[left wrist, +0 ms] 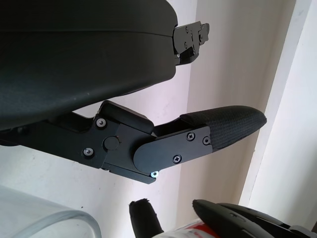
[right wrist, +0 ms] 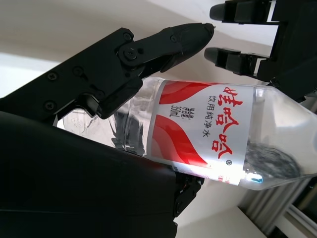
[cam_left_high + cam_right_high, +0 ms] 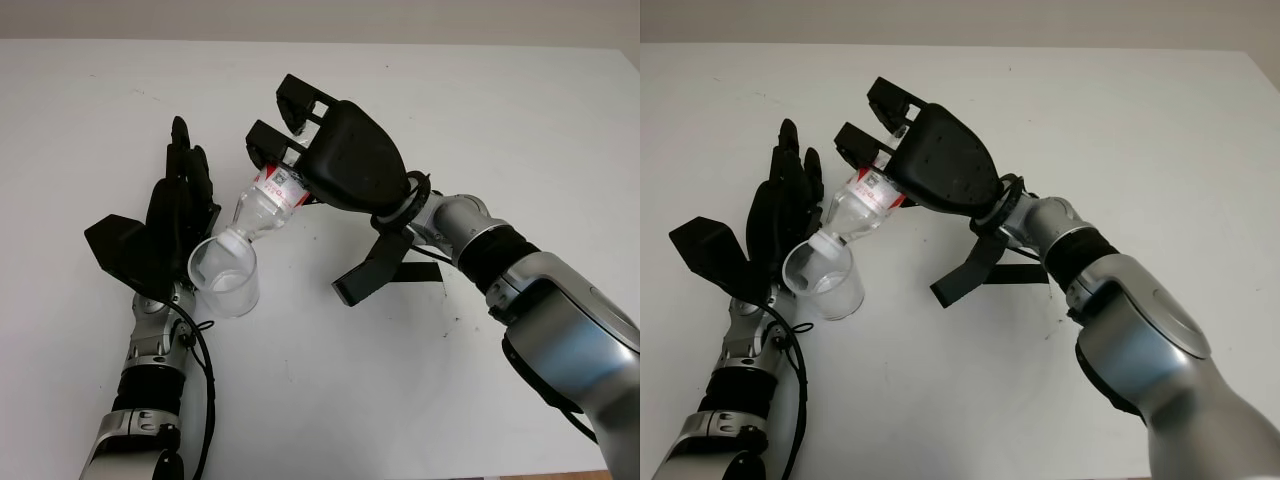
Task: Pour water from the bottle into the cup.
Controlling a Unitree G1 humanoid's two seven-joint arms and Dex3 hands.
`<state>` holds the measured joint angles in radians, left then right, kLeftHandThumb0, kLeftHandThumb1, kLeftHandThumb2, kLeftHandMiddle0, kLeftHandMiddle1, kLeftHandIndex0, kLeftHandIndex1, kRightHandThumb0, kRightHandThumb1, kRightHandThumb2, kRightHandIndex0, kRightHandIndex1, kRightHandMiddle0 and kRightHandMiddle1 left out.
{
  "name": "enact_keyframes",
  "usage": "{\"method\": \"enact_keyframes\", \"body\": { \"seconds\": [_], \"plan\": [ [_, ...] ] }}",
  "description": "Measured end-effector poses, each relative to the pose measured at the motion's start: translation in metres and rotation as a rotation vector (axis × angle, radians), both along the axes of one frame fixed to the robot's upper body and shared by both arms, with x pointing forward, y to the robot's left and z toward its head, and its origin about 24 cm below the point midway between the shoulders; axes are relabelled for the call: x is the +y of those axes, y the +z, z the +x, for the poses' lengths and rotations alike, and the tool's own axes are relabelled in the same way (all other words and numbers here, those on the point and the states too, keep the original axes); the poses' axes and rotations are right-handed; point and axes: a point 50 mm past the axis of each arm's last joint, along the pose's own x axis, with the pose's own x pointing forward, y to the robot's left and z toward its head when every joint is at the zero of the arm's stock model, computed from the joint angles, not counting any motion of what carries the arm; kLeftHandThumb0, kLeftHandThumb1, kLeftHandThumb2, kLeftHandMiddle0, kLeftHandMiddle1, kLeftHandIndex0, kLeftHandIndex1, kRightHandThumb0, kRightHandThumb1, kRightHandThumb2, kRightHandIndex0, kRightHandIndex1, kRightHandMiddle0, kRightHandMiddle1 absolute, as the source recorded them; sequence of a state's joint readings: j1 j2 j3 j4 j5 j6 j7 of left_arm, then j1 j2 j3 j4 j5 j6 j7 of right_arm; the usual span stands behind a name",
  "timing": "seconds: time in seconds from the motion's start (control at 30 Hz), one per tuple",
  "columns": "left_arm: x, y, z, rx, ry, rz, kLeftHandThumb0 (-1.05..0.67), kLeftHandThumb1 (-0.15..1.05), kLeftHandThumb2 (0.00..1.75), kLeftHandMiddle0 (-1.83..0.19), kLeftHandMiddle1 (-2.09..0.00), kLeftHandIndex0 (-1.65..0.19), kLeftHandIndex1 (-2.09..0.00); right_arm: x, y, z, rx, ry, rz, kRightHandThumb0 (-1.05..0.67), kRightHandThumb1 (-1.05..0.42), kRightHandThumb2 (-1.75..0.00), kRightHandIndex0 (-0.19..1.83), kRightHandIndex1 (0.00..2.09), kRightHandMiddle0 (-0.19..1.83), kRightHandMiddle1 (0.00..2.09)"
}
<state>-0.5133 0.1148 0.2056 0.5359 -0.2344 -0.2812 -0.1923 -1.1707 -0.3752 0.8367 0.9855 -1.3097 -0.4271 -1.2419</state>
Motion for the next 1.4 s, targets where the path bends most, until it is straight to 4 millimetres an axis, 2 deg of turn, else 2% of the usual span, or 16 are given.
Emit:
{"method": "enact_keyframes", "body": {
  "seconds": [0.13, 0.27, 0.47, 0.6, 0.7, 0.73, 0.77, 0.8, 0.87, 0.93, 1.1, 1.2, 1.4],
  "plan": [
    [-0.001, 0.0, 0.0, -0.001, 0.003, -0.003, -0.84, 1.05, 0.73, 0.19, 0.0, 0.19, 0.0, 0.0, 0.002, -0.002, -0.037, 0.016, -0.017, -0.52, -1.05, -0.34, 1.12, 2.09, 0.41, 2.09],
    [-0.001, 0.0, 0.0, 0.0, 0.007, -0.005, -0.84, 1.05, 0.72, 0.19, 0.0, 0.19, 0.0, 0.0, 0.003, -0.002, -0.051, 0.017, -0.02, -0.51, -1.05, -0.37, 1.14, 2.09, 0.43, 2.09],
    [-0.001, 0.0, 0.0, -0.003, 0.007, -0.005, -0.84, 1.05, 0.72, 0.19, 0.0, 0.19, 0.0, 0.002, 0.005, -0.004, -0.076, 0.035, -0.007, -0.5, -1.05, -0.33, 1.11, 2.09, 0.36, 2.09],
    [-0.001, 0.0, 0.0, -0.004, 0.007, -0.005, -0.84, 1.05, 0.72, 0.19, 0.0, 0.19, 0.0, 0.002, 0.005, -0.004, -0.071, 0.039, 0.011, -0.52, -1.05, -0.38, 1.09, 2.09, 0.29, 2.09],
    [-0.001, 0.0, 0.0, -0.004, 0.007, -0.005, -0.84, 1.05, 0.72, 0.19, 0.0, 0.19, 0.0, 0.002, 0.006, -0.004, -0.047, 0.036, 0.03, -0.53, -1.05, -0.4, 1.11, 2.09, 0.4, 2.09],
    [-0.001, 0.0, 0.0, -0.004, 0.007, -0.005, -0.84, 1.05, 0.72, 0.19, 0.0, 0.19, 0.0, 0.002, 0.007, -0.004, -0.023, 0.041, 0.051, -0.54, -1.05, -0.39, 1.13, 2.09, 0.52, 2.09],
    [-0.001, 0.0, 0.0, -0.005, 0.007, -0.005, -0.84, 1.05, 0.72, 0.19, 0.0, 0.19, 0.0, 0.002, 0.007, -0.004, 0.009, 0.05, 0.09, -0.54, -1.05, -0.39, 1.15, 2.09, 0.6, 2.09],
    [-0.001, 0.0, 0.0, -0.006, 0.007, -0.005, -0.84, 1.05, 0.72, 0.19, 0.0, 0.19, 0.0, 0.003, 0.007, -0.005, 0.054, 0.061, 0.133, -0.52, -1.05, -0.39, 1.23, 2.09, 0.8, 2.09],
    [-0.001, 0.0, 0.0, -0.007, 0.007, -0.005, -0.84, 1.05, 0.73, 0.19, 0.0, 0.19, 0.0, 0.005, 0.006, -0.006, 0.177, 0.089, 0.238, -0.5, -1.05, -0.37, 1.32, 2.09, 1.06, 2.09],
    [-0.001, 0.0, 0.0, -0.007, 0.007, -0.004, -0.84, 1.05, 0.73, 0.19, 0.0, 0.19, 0.0, 0.006, 0.006, -0.006, 0.332, 0.106, 0.355, -0.49, -1.05, -0.36, 1.36, 2.09, 1.14, 2.09],
    [-0.001, 0.0, 0.0, -0.005, 0.005, -0.004, -0.84, 1.05, 0.71, 0.19, -0.01, 0.19, 0.0, -0.006, -0.002, -0.003, 0.724, 0.089, 0.612, -0.44, -1.05, -0.37, 1.47, 2.09, 1.14, 2.09],
    [-0.001, 0.0, 0.0, -0.004, -0.003, -0.002, -0.83, 1.05, 0.72, 0.19, -0.02, 0.19, 0.0, -0.018, -0.01, -0.005, 0.903, 0.09, 0.714, -0.41, -1.05, -0.38, 1.5, 2.09, 1.12, 2.09],
    [0.0, 0.0, 0.001, 0.001, -0.006, 0.002, -0.84, 1.05, 0.72, 0.19, -0.02, 0.19, 0.0, -0.045, -0.021, -0.018, 1.114, 0.141, 0.926, -0.37, -1.05, -0.36, 1.21, 2.09, 0.93, 2.09]
  ]
}}
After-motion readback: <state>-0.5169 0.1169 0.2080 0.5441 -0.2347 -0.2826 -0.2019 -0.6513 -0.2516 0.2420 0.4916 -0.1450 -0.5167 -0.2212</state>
